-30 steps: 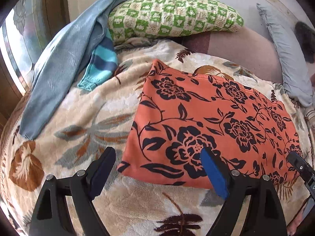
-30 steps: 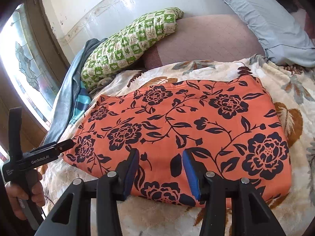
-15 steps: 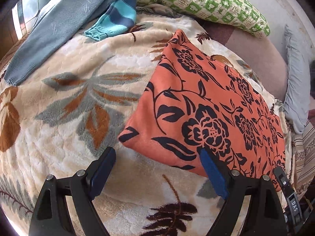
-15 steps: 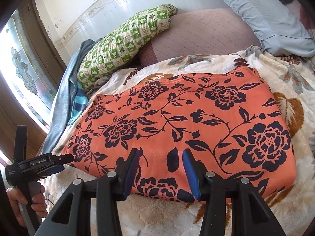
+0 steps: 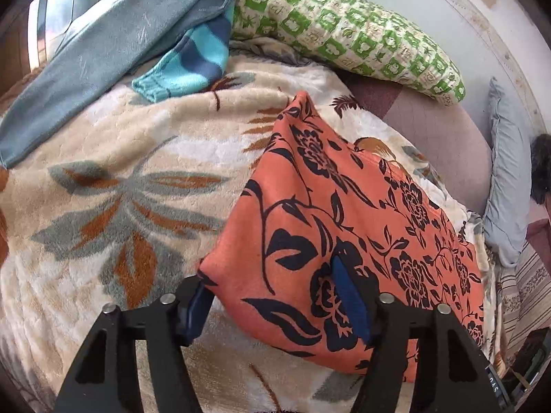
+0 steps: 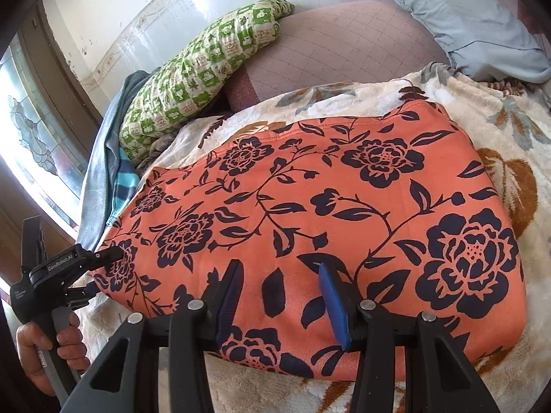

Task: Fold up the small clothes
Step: 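Grasp the folded dress corner with the left gripper and lift it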

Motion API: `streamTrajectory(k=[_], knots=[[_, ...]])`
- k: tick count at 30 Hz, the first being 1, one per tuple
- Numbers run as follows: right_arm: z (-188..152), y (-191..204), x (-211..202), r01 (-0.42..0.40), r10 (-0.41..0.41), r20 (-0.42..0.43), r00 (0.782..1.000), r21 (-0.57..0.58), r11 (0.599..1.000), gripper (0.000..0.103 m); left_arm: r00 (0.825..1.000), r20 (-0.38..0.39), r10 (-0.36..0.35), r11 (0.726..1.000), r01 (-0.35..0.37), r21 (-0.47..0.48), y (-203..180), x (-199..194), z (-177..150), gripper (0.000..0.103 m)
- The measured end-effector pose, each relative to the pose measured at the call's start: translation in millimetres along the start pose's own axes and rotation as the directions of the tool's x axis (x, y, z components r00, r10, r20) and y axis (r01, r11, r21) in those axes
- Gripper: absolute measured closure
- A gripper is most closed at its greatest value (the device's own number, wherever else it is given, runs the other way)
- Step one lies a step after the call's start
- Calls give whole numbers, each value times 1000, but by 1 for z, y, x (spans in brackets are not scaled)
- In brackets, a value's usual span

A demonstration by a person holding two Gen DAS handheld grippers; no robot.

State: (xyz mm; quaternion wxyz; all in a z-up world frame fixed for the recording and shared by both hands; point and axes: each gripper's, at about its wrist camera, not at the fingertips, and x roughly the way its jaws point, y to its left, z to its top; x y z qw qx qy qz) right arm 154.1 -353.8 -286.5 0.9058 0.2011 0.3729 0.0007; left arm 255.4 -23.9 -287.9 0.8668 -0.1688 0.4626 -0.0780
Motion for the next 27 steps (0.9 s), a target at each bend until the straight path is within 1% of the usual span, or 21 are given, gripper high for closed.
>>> streamTrajectory(k=[3, 5, 7, 8, 10, 12, 14, 15, 16, 18, 22, 27], knots=[[1, -4, 1, -5, 5, -4, 1000, 11, 1000, 53, 997, 75, 23, 998, -27, 63, -11, -9, -1, 41], [1, -4, 1, -9, 9, -6, 1000, 14, 1000, 53, 995, 97, 24, 996, -31, 80, -14, -10, -2, 41], [1, -4, 2, -7, 8, -7, 1000, 11, 1000, 53, 998, 60, 21, 996, -26, 82, -14, 2, -2, 24], [1, -5, 2, -7, 7, -10, 1000, 12, 1000, 53, 999, 37, 16, 998, -19, 65, -12, 8, -3, 22], [1, -5, 3, -6, 6, -14, 1000, 16, 1000, 53, 1000, 24, -4, 1000, 3, 28, -6, 17, -5, 21], [1, -5, 3, -8, 8, -14, 1000, 19, 1000, 53, 999, 12, -31, 999, 30, 27, -4, 23, -5, 21], [1, -6, 3, -9, 9, -12, 1000, 24, 1000, 53, 999, 21, -41, 999, 41, 17, -1, 24, -3, 36], [1, -6, 3, -9, 9, -11, 1000, 27, 1000, 53, 998, 23, -50, 999, 49, 21, -1, 23, -3, 47], [1, -7, 3, -9, 9, -10, 1000, 29, 1000, 53, 998, 25, -61, 998, 60, 35, -3, 22, -2, 56], [1, -7, 1, -6, 6, -5, 1000, 33, 999, 54, 995, 41, -88, 993, 85, 77, -9, 18, -3, 67], [3, -14, -3, 2, -3, 12, 1000, 62, 998, 53, 991, 85, -105, 981, 89, 174, -25, 3, -2, 72], [17, -41, -18, -9, 0, 58, 998, 157, 988, 53, 983, 134, -127, 968, 93, 233, -53, -27, 0, 73]])
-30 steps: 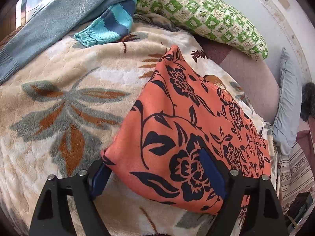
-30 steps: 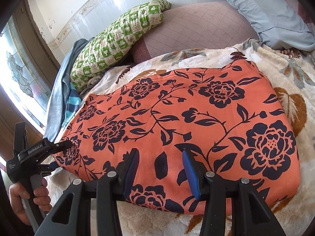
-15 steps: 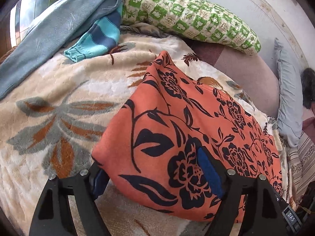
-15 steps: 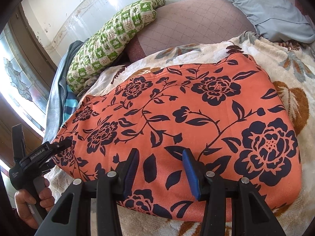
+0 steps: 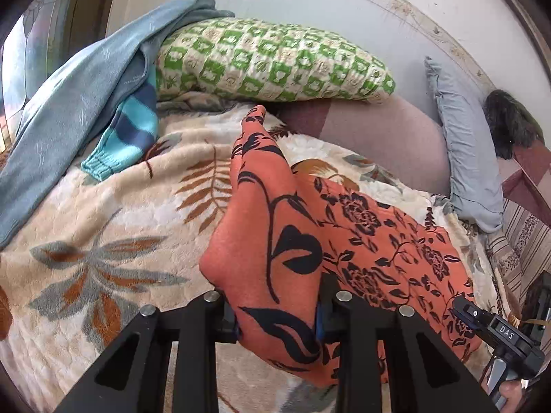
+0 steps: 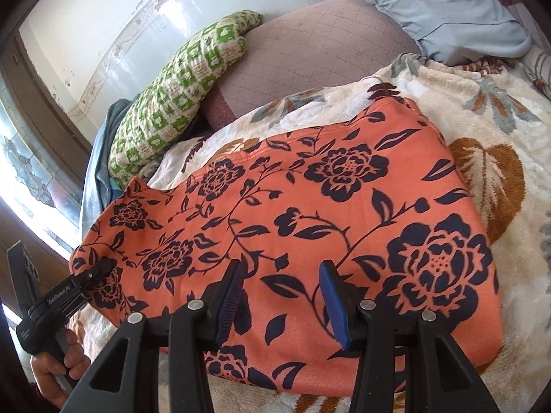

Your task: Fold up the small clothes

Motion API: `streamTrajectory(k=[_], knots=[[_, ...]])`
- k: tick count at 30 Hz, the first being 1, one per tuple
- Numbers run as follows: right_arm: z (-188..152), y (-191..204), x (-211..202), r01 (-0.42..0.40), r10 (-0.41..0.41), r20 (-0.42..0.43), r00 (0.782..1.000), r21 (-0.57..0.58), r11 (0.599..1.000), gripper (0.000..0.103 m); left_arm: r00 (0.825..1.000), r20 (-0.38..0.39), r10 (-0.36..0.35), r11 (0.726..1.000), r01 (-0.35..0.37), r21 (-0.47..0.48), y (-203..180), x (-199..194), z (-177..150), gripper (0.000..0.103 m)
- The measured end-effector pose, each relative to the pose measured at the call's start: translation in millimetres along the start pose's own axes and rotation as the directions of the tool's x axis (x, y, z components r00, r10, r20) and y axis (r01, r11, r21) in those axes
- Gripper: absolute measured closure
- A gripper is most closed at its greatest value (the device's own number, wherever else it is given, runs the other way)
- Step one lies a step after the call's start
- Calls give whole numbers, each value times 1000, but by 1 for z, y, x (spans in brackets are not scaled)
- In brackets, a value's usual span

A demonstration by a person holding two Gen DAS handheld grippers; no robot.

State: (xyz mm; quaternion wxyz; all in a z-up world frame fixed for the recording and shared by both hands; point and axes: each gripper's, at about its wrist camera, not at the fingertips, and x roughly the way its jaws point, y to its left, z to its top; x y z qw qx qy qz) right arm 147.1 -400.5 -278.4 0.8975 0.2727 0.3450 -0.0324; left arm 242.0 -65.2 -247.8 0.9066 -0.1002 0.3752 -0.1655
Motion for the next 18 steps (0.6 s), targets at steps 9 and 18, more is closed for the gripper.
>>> streamTrajectory(k=[9, 18], knots=[[43, -79, -56, -46, 3, 159, 987, 271, 961, 53, 997, 9, -74, 987, 72, 143, -130, -20, 20, 73], [52, -162, -106, -127, -15, 272, 962, 496, 859, 53, 984, -173, -44, 928, 105, 359, -301, 70, -63, 73]])
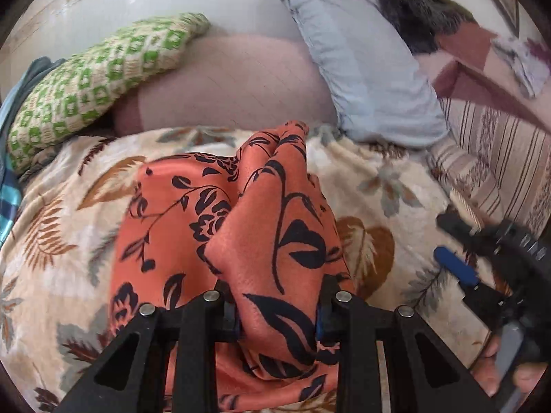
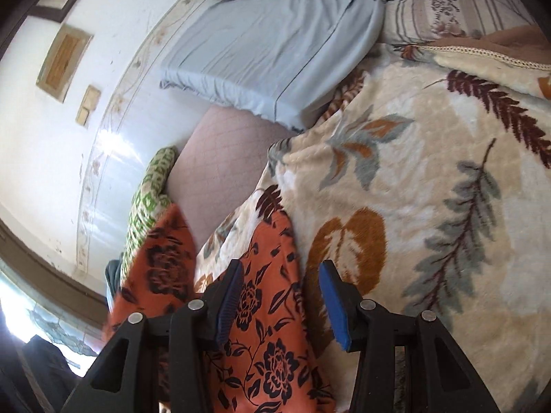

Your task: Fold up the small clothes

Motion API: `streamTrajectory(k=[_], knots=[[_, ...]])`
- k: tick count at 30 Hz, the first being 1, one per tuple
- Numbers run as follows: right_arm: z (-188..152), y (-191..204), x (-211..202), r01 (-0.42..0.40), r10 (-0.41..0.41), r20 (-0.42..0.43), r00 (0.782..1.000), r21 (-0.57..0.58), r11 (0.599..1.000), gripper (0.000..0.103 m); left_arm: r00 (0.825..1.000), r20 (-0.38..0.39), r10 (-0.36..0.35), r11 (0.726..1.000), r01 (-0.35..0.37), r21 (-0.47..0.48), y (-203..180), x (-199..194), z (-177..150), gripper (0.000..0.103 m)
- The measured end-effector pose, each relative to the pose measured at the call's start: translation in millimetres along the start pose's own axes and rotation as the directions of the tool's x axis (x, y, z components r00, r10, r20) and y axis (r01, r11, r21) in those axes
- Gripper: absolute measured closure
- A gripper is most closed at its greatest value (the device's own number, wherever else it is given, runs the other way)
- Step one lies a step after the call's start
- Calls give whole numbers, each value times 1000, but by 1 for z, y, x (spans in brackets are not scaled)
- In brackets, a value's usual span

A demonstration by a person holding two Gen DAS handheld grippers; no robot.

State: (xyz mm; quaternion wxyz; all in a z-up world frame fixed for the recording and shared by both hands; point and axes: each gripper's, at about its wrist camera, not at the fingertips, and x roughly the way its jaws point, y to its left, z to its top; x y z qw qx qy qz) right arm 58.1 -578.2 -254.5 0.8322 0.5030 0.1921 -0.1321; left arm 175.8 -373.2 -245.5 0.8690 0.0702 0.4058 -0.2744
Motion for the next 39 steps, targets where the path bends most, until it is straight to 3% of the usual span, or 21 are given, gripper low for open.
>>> streamTrajectory(k=[2, 4, 5, 6, 8, 10, 12, 15, 18, 20, 22, 24, 26, 28, 30, 32, 33, 35, 39], knots=[[11, -14, -6, -25, 25, 7, 1000, 69, 997, 54, 998, -55, 35, 998, -32, 62, -26, 26, -21, 74], [19, -22, -11, -13, 11, 23, 1000, 90, 996, 53, 995, 22, 102, 981, -104, 166, -45, 22, -34, 71], [22, -24, -12, -11, 9, 24, 1000, 97, 995, 53, 993, 30, 110, 972, -114, 205, -48, 22, -36, 70], [25, -27, -13, -18, 17, 14, 1000, 105, 994, 53, 993, 12, 117, 967, -116, 228, -47, 24, -35, 62], [28, -27, -9, -29, 31, -17, 999, 109, 994, 53, 995, -17, 95, 970, -88, 225, -44, 18, -30, 48], [27, -24, -7, -32, 36, -38, 999, 93, 995, 53, 1000, -26, -7, 977, 12, 212, -41, 2, -26, 34], [25, -18, -5, -40, 44, -56, 997, 67, 997, 53, 998, -4, -68, 972, 67, 225, -34, -24, -30, 28], [22, -8, -6, -36, 37, -54, 998, 9, 999, 53, 995, 71, -71, 968, 51, 245, -14, -59, -38, 23], [16, 9, -8, -94, 90, -70, 993, -54, 994, 53, 992, 124, 26, 976, -52, 212, 22, -78, -41, 22], [5, 29, -6, -176, 162, -115, 980, -117, 977, 53, 985, 135, 107, 981, -127, 150, 51, -79, -34, 22], [-10, 53, -1, -271, 238, -185, 953, -179, 946, 53, 974, 113, 195, 978, -202, 58, 82, -76, -27, 22], [-29, 73, 8, -351, 292, -271, 917, -200, 915, 53, 972, 101, 211, 977, -210, -19, 102, -72, -23, 22], [-47, 84, 22, -372, 290, -341, 894, -208, 904, 54, 974, 73, 213, 977, -210, -40, 106, -64, -24, 22], [-61, 84, 41, -327, 222, -408, 886, -209, 922, 55, 974, 48, 223, 975, -224, 10, 102, -51, -32, 22], [-64, 67, 59, -141, 30, -404, 914, -250, 958, 63, 964, -21, 265, 962, -262, 78, 99, -25, -44, 21], [-57, 41, 72, 28, -130, -385, 914, -259, 966, 75, 967, -74, 245, 968, -239, 76, 105, -7, -57, 20], [-53, 29, 76, 63, -152, -398, 905, -230, 971, 79, 973, -68, 221, 975, -219, 45, 109, -8, -60, 19], [-47, 14, 81, 38, -103, -437, 894, -154, 987, 82, 975, -77, 208, 978, -206, 36, 109, -13, -58, 19], [-50, 24, 85, 54, -147, -419, 896, -225, 973, 82, 971, -69, 227, 972, -221, 82, 102, -27, -33, 20]])
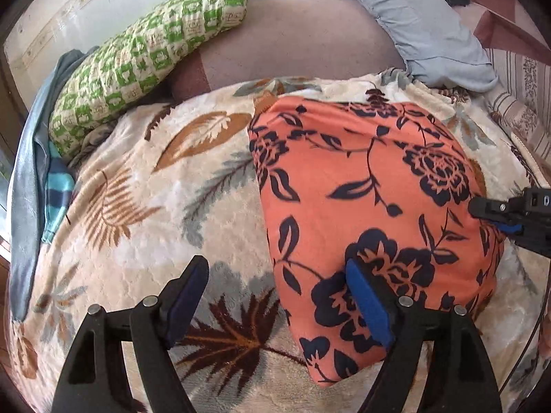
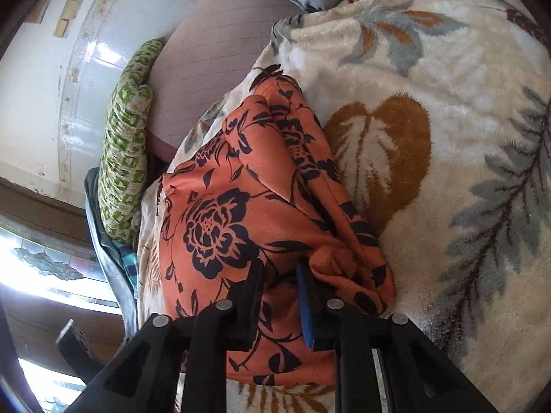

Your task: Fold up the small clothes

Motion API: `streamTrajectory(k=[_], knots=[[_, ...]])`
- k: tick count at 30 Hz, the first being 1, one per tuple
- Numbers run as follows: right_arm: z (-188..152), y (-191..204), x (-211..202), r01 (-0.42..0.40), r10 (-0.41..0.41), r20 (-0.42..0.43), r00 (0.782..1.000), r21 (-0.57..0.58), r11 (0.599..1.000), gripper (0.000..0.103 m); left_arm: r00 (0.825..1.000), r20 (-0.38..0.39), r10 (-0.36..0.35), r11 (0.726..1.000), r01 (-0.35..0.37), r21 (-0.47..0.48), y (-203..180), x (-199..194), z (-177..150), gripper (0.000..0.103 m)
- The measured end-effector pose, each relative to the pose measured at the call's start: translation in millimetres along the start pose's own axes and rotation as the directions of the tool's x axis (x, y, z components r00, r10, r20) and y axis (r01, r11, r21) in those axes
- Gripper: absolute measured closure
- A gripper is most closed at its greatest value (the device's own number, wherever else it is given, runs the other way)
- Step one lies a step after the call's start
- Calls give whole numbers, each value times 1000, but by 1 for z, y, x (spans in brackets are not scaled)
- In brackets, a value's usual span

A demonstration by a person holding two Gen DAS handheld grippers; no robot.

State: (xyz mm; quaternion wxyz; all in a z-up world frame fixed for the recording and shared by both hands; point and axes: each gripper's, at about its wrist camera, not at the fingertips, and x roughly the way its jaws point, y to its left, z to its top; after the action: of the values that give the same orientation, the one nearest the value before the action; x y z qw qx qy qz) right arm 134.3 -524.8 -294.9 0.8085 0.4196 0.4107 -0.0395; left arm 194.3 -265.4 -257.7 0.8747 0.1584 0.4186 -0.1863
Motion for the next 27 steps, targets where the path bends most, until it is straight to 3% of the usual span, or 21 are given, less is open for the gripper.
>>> streamTrajectory(k=[3, 7, 10, 13, 15, 17, 23, 25, 27], knots=[[3, -2, -4, -28, 28, -1, 1000, 31, 999, 82, 998, 56, 2, 1000, -4, 27, -2, -7, 33, 20], [7, -12, -19, -143, 138, 49, 989, 102, 984, 82, 998, 46, 37, 997, -39, 59, -10, 25, 88, 20], [11, -7, -31, -153, 144, 117, 983, 66, 986, 79, 997, -71, 25, 995, -18, 96, -24, 76, 118, 20], [13, -2, -34, -175, 167, 145, 975, 42, 984, 79, 968, -252, 5, 998, 10, 58, -29, 139, 132, 18], [15, 3, -34, -174, 169, 154, 974, 21, 985, 79, 971, -241, -8, 1000, 1, -29, -20, 150, 137, 9], [15, 7, -39, -152, 154, 168, 974, -20, 988, 79, 972, -230, -37, 996, 17, -87, -13, 146, 137, 8], [8, 24, -45, -183, 205, 191, 960, -125, 975, 78, 992, -93, -86, 995, 80, -60, -7, 77, 106, 9], [4, 32, -39, -156, 180, 170, 969, -148, 977, 78, 996, -71, -45, 999, 44, -15, -9, 53, 82, 9], [2, 30, -24, -89, 105, 123, 987, -124, 988, 78, 999, -44, 4, 999, -2, 42, -13, 38, 52, 9]])
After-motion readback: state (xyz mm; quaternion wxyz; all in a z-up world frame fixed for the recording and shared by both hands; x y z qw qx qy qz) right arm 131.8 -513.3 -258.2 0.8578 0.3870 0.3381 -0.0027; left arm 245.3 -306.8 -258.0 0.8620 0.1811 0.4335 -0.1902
